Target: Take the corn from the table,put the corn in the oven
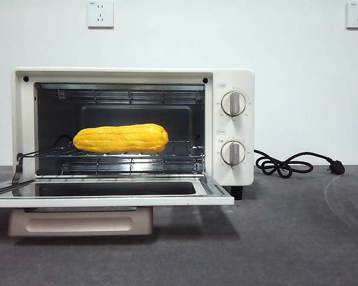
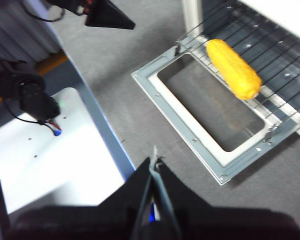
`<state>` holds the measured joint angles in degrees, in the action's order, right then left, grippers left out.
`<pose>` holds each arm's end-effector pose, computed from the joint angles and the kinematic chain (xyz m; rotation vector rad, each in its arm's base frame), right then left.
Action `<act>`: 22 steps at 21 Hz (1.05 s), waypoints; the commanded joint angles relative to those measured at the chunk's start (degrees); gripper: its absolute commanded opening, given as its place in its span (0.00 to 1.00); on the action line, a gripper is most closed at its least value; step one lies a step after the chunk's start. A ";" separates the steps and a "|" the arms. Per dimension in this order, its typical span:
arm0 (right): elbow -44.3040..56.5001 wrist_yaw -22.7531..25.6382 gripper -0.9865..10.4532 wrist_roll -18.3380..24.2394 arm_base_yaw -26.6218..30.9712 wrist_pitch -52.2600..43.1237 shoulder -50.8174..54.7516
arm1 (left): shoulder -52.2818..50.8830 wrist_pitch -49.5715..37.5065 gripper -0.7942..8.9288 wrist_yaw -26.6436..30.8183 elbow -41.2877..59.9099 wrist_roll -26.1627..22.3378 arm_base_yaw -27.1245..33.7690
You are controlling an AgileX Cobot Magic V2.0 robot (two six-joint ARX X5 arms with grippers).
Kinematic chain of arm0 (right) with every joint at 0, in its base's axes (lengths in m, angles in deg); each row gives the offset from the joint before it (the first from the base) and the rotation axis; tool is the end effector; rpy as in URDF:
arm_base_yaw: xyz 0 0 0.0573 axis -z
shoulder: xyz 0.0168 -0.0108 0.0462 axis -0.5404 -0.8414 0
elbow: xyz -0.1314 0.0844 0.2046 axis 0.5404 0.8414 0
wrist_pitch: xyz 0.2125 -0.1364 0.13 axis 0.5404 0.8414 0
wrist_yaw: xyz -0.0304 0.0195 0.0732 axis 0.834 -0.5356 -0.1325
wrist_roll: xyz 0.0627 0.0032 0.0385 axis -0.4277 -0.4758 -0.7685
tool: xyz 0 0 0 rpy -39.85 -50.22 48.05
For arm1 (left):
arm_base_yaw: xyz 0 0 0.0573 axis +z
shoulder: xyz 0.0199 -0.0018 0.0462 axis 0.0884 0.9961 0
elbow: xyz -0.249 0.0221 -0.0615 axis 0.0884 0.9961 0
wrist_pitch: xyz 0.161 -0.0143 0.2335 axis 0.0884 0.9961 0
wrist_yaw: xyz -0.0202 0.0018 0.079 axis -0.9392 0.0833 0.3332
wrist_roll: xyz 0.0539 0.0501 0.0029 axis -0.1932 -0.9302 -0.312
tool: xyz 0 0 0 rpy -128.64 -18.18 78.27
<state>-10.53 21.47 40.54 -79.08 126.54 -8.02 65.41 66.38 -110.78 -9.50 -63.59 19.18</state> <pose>0.1476 0.1803 0.3871 -0.2243 0.7194 1.0821 0.2160 0.0158 0.2142 -0.3432 0.7917 -0.4521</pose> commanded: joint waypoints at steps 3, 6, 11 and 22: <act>0.00 -4.15 0.08 4.24 5.70 1.55 -1.22 | 8.41 -3.41 0.07 -0.70 0.44 2.45 3.28; 0.00 -4.94 0.08 5.40 7.91 2.64 -1.49 | 17.07 -4.02 0.07 -0.81 0.44 2.45 3.28; 0.00 -5.84 0.08 6.67 8.31 3.69 -1.57 | 28.28 -3.41 0.07 -0.85 0.44 2.67 3.10; 0.00 -6.56 0.08 7.34 8.31 3.78 -2.93 | 35.87 0.83 0.07 -3.26 0.42 0.81 -0.33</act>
<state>-10.53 15.13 47.23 -70.82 130.58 -10.78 100.99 66.97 -113.42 -9.34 -61.58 19.09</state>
